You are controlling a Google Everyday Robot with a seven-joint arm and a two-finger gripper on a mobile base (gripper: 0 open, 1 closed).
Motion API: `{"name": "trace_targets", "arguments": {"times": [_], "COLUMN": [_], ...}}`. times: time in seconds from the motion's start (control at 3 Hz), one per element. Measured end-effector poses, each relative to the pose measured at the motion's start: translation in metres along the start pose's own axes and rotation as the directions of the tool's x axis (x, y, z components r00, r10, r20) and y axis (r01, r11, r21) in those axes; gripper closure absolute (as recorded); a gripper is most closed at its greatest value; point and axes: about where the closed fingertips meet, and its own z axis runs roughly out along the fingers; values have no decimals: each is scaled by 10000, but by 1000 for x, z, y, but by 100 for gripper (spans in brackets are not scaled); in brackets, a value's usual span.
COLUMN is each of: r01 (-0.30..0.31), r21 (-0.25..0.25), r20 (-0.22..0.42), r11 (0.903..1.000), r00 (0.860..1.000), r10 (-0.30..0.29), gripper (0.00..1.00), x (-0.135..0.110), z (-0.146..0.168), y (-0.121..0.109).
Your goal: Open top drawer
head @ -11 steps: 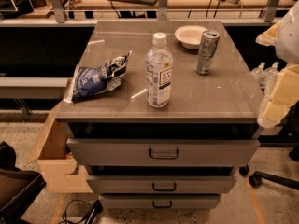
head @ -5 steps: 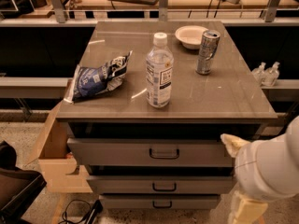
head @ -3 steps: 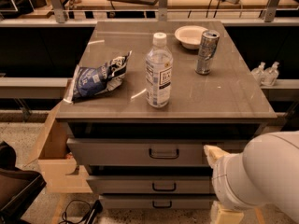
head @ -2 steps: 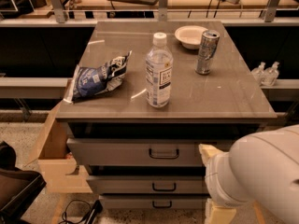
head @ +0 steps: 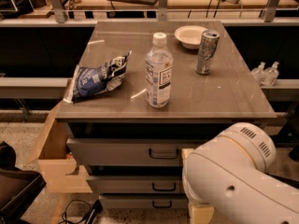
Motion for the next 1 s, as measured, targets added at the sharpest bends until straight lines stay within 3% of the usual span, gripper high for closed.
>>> {"name": "trace_targets", "arguments": {"times": [1.0], "r01": [1123], "r21": [-530], "r20": [-215], "r11": [9923], "r00": [9933], "r10": [-1136], "gripper": [0], "x": [-36], "z": [32], "y": [-9]}}
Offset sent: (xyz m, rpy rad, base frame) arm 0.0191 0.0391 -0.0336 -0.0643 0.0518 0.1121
